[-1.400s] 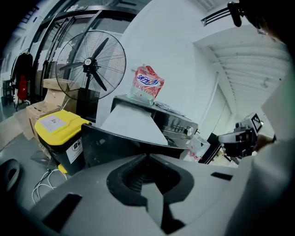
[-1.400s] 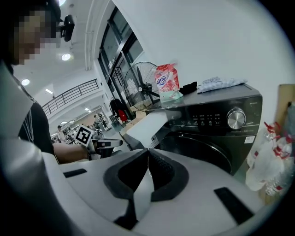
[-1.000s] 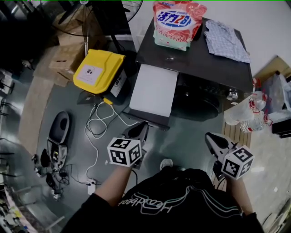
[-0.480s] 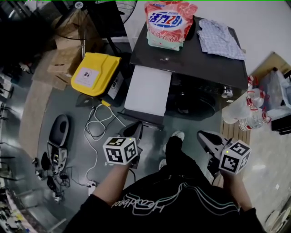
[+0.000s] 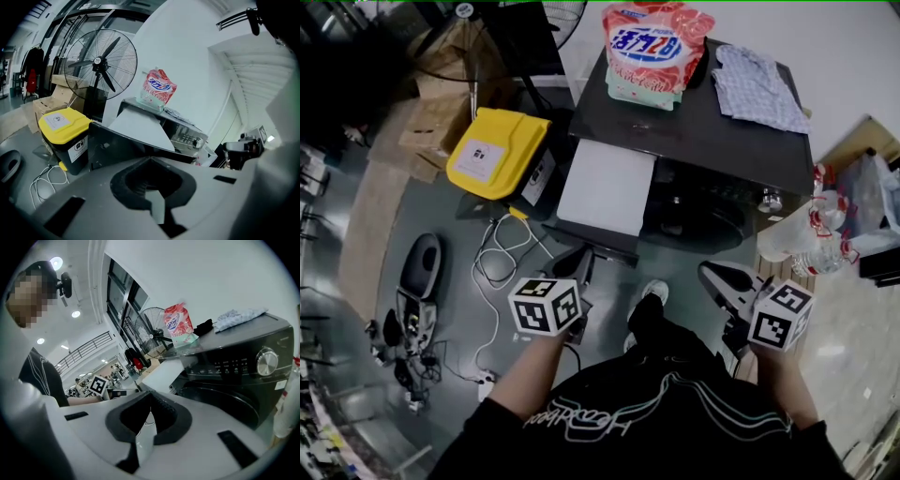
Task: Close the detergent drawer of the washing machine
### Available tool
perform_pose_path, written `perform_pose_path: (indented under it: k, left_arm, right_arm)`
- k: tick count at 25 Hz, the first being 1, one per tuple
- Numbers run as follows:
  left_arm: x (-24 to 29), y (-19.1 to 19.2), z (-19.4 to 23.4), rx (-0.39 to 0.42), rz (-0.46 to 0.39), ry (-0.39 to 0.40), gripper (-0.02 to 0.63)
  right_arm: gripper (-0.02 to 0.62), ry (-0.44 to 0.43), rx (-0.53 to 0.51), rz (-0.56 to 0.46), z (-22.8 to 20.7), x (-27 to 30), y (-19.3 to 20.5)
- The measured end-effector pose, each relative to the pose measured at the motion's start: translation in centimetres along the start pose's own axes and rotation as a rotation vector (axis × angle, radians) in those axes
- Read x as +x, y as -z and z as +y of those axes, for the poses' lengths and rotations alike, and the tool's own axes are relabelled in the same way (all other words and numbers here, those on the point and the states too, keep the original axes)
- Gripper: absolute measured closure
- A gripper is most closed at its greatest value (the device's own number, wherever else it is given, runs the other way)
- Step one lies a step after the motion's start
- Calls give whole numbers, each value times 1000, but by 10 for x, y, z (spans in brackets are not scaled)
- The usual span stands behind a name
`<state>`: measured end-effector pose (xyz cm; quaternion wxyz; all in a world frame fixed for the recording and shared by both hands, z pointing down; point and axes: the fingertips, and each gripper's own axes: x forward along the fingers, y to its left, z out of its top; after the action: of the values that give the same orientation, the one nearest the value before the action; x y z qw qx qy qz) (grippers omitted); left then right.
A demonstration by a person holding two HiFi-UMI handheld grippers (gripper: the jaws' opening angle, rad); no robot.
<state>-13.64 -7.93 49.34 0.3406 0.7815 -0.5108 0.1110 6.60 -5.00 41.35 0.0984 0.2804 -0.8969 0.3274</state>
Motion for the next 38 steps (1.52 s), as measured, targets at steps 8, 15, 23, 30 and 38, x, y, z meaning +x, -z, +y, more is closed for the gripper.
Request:
perform_pose_path:
  k: [8,15,23,30,38]
  left_arm:
    - [18,-15,3,-20,2,-22,583]
    - [36,-30,6,-24,-6,-26,583]
    - [60,-49,8,-1,-4,-31,583]
    - [84,-72,10,15,4,-23,583]
    - [110,-95,13,16,5,-24,583]
  right_arm:
    - [568,-31,-1,-16,-16,4,-18]
    - [568,-35,5,-28,-30,7,-30]
    - [568,-36,57,-39,-53,18,-44]
    - [568,-37,48,-47,-74,35,-68]
    - [568,-41,38,-36,-91,50,-88]
